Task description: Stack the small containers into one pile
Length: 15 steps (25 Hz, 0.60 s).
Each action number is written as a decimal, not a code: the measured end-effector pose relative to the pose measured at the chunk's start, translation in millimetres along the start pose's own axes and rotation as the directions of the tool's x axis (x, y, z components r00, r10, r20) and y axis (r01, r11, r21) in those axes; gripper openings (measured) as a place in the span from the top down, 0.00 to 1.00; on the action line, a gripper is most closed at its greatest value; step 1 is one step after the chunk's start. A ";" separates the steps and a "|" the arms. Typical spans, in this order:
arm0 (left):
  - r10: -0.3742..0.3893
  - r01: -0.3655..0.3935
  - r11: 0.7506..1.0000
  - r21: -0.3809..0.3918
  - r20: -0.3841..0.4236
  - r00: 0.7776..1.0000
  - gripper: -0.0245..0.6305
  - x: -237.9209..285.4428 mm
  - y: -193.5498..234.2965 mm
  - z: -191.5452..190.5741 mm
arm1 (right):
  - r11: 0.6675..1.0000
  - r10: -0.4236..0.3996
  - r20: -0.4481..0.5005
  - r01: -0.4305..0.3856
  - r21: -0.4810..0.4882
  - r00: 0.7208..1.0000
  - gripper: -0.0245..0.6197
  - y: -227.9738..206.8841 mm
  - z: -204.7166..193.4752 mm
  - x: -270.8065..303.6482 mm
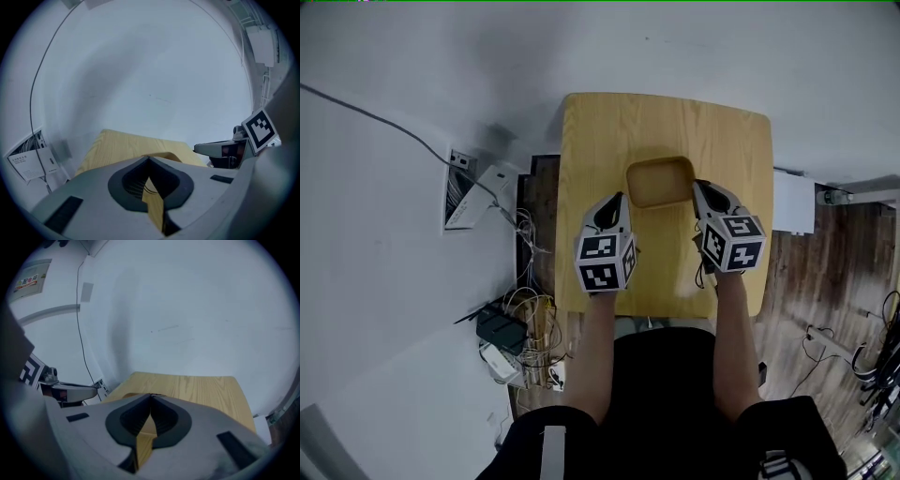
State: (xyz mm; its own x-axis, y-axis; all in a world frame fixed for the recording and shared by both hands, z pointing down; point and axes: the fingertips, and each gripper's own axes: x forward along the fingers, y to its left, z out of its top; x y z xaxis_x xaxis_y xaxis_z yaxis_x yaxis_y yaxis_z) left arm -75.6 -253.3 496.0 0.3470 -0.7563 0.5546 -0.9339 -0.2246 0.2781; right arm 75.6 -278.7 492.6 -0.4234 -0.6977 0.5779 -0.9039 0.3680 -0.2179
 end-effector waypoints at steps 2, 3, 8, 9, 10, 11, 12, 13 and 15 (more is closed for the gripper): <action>-0.008 0.007 1.000 0.011 0.034 0.999 0.96 -8.0 -0.3 11.6 | 1.000 -0.002 0.045 0.002 -0.005 0.999 0.95 4.3 11.1 -12.7; -0.011 0.010 1.000 0.016 0.051 0.999 0.96 -12.7 -0.5 18.4 | 1.000 -0.005 0.065 0.005 -0.013 0.998 0.95 6.5 16.6 -19.5; -0.039 0.034 0.999 0.038 0.157 0.987 0.96 -36.8 -9.8 60.0 | 0.999 0.006 0.197 0.002 -0.039 0.980 0.95 17.9 56.5 -55.5; -0.051 0.044 0.998 0.044 0.180 0.982 0.96 -41.4 -15.1 68.3 | 0.999 0.017 0.234 -0.008 -0.039 0.972 0.95 20.6 67.3 -64.0; -0.063 0.054 0.997 0.052 0.203 0.977 0.96 -46.1 -21.2 76.6 | 0.999 0.025 0.267 -0.013 -0.047 0.963 0.95 23.4 78.0 -72.7; -0.075 0.062 0.996 0.062 0.227 0.971 0.96 -51.0 -27.8 85.0 | 0.998 0.032 0.296 -0.014 -0.061 0.955 0.95 25.9 88.1 -81.6; -0.085 0.069 0.995 0.072 0.252 0.964 0.96 -56.0 -35.1 93.8 | 0.997 0.038 0.322 -0.014 -0.078 0.946 0.95 28.0 97.6 -90.9; -0.095 0.074 0.994 0.084 0.278 0.956 0.96 -61.4 -43.3 102.9 | 0.995 0.046 0.348 -0.014 -0.095 0.936 0.95 29.6 106.5 -100.7; -0.114 0.082 0.991 0.110 0.333 0.936 0.96 -74.5 -61.5 121.4 | 0.992 0.066 0.400 -0.017 -0.124 0.914 0.95 31.6 122.3 -122.4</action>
State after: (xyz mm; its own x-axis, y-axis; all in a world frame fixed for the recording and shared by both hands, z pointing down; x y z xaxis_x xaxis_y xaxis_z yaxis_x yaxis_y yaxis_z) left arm -54.4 -257.7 342.3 0.4030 -0.8867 0.2266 -0.9062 -0.3520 0.2343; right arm 91.4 -256.9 318.8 -0.4707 -0.8596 0.1988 -0.8821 0.4531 -0.1289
